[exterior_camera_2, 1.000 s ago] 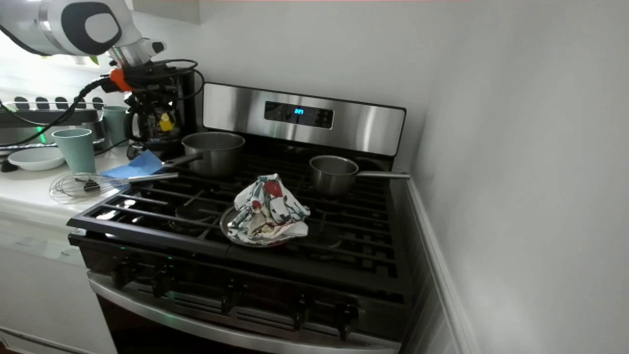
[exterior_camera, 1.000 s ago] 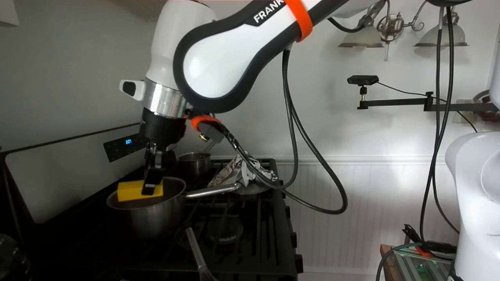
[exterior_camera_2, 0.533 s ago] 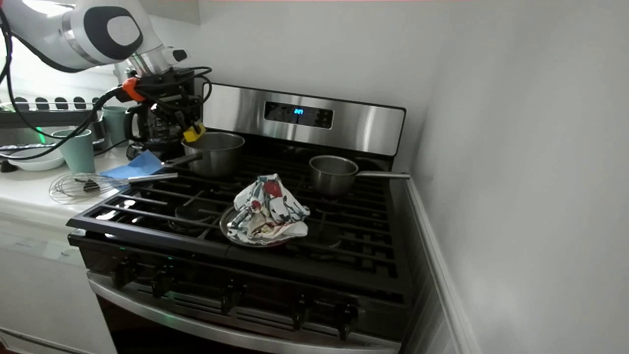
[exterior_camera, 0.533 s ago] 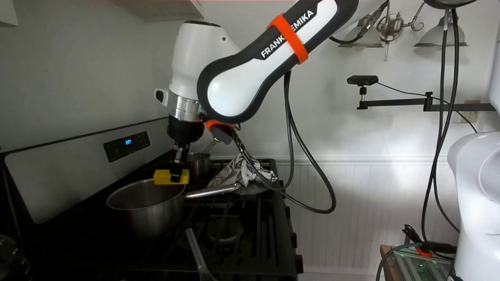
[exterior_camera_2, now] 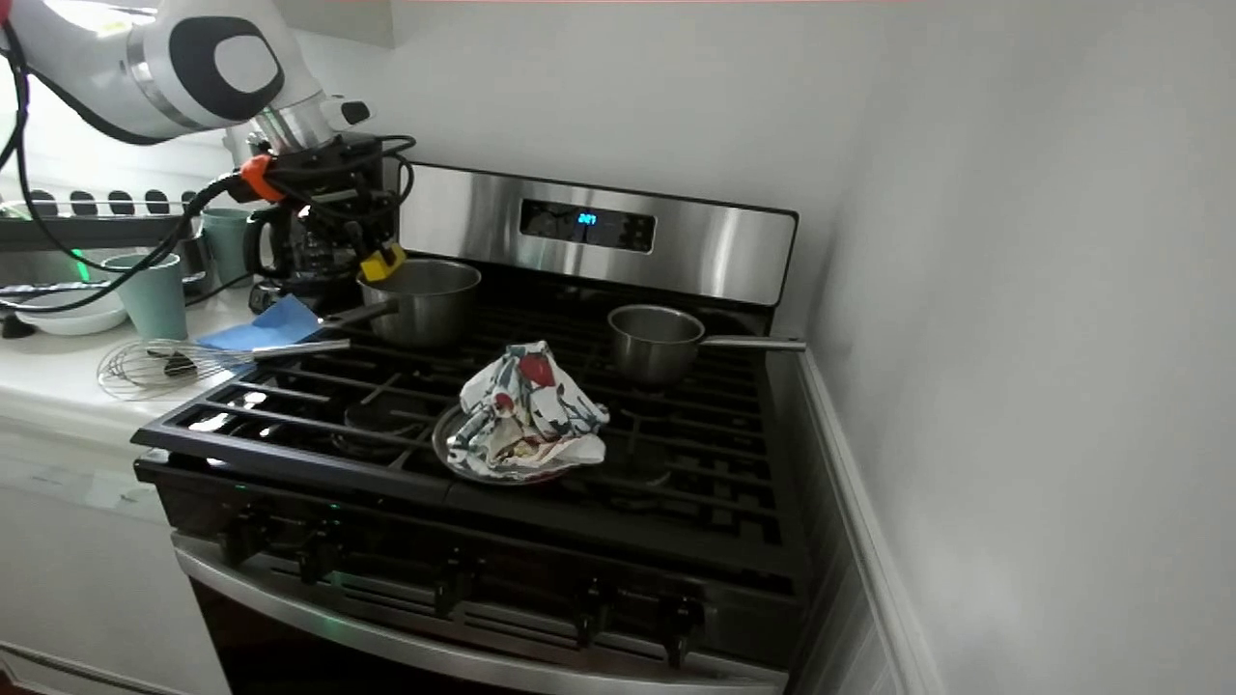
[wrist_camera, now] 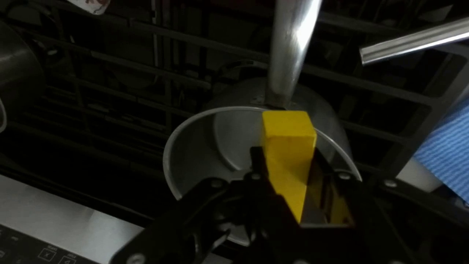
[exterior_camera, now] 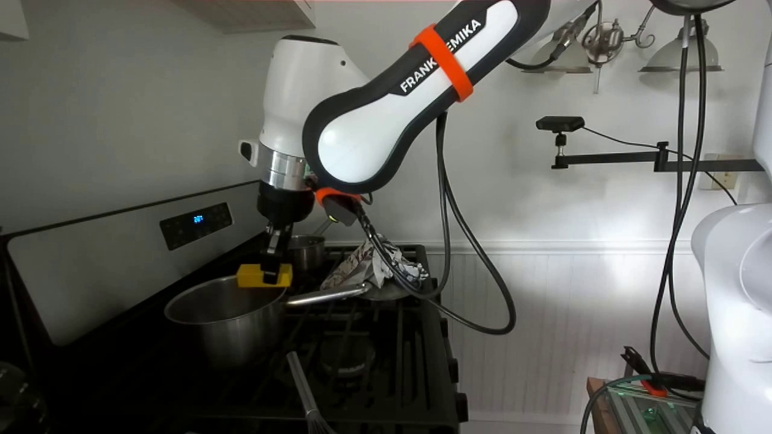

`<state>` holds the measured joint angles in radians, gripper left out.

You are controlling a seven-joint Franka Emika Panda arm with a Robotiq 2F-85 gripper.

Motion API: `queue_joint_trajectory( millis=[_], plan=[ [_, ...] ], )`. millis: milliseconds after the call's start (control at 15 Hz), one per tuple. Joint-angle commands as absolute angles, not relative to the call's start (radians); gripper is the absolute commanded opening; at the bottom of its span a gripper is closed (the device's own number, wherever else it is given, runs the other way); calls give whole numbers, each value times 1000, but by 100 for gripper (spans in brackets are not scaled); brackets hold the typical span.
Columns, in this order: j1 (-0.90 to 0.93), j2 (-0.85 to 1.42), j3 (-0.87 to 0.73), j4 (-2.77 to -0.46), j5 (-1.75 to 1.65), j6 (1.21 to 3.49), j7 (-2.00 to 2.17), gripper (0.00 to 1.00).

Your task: Pour the content in the light blue cup into the pot on the right plate and pick up the yellow cube and put it in the pot on the left plate

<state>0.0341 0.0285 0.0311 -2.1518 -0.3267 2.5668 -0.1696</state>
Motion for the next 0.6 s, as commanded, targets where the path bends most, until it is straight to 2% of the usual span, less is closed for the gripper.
queue_joint_trajectory(
  millis=[0,200,533],
  plan=[
    [26,100,30,-2057,-225,2535,-236,8],
    [16,157,28,-1985,-187,2563,-275,8],
    [-3,295,59,-1839,-70,2479,-400,8]
  ],
)
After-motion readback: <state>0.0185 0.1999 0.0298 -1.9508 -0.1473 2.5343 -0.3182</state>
